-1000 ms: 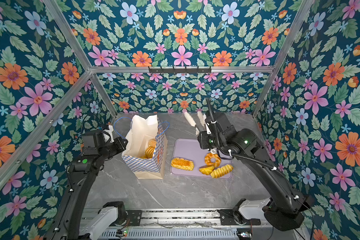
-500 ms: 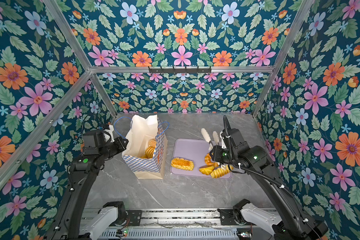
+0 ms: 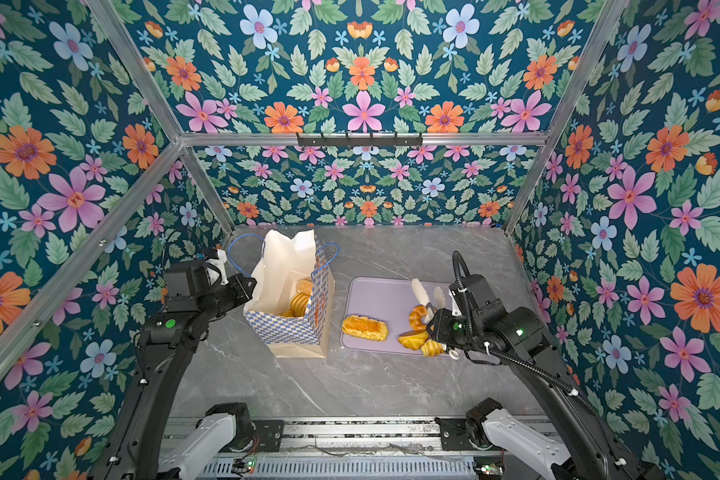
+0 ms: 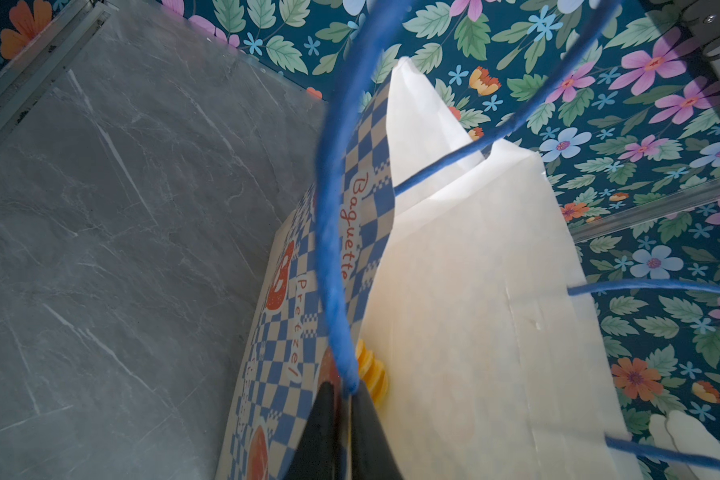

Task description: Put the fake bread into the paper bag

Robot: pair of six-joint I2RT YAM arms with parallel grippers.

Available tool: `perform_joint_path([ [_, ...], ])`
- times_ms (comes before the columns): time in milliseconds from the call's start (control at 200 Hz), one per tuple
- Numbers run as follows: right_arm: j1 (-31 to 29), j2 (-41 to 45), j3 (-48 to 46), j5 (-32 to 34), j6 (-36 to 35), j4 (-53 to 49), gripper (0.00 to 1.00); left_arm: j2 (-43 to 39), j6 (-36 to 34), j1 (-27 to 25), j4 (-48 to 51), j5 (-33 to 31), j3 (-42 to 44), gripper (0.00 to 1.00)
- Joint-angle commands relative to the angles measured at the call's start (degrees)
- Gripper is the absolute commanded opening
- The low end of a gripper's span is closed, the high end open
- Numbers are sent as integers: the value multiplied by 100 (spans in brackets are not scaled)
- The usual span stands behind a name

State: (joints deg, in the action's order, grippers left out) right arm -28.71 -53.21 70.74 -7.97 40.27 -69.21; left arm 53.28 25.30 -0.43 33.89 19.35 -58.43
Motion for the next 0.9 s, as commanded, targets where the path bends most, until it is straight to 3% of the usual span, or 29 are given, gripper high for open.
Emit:
perform_joint_path([
  [0, -3, 33, 17, -126, 139, -319, 45, -19, -78, -1, -180, 14, 21, 13],
  [515, 245, 174, 142, -415, 434, -1256, 44, -98, -61, -1, -342, 107, 164, 13],
  [895, 2339, 480, -671, -2390, 142, -1181, 44, -98, -60, -1, -427, 195, 296, 13],
])
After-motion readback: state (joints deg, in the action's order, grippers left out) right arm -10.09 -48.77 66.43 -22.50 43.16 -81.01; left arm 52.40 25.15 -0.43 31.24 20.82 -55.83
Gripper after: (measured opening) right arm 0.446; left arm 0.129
